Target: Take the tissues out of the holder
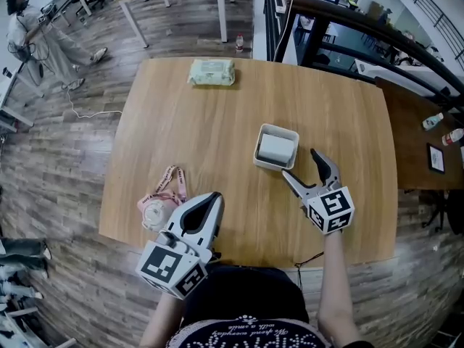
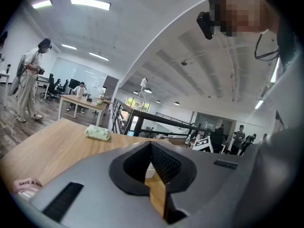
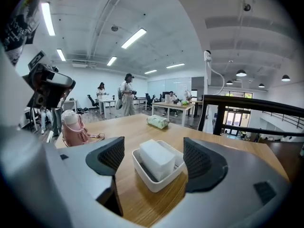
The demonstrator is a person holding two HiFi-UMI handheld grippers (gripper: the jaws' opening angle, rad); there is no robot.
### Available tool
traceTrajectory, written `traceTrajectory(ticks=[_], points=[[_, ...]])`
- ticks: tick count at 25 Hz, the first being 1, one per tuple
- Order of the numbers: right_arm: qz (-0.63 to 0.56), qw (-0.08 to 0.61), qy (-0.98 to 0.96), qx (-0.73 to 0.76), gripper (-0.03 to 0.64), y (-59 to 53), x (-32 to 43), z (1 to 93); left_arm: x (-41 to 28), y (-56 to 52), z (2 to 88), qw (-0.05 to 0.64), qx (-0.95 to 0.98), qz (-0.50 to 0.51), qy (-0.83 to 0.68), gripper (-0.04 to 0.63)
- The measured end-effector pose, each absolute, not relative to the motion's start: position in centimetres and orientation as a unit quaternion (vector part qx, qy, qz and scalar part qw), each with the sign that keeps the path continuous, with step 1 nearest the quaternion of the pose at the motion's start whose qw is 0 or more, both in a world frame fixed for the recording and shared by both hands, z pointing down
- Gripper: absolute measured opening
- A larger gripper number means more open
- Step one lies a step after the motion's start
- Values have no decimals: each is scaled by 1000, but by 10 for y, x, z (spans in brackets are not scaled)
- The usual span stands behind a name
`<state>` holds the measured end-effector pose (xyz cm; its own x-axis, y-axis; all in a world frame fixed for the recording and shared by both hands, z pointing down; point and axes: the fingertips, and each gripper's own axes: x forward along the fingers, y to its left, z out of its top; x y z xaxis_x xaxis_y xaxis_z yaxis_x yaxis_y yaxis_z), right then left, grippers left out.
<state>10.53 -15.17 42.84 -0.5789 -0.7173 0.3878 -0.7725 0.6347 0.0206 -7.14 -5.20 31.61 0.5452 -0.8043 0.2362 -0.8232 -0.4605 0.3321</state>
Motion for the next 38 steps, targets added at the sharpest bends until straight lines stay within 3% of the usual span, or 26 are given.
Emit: traceTrajectory(ticks=[38], points=[[124, 245, -909, 312, 371, -199, 91, 503, -68, -84, 338, 240, 827, 39, -506, 5]])
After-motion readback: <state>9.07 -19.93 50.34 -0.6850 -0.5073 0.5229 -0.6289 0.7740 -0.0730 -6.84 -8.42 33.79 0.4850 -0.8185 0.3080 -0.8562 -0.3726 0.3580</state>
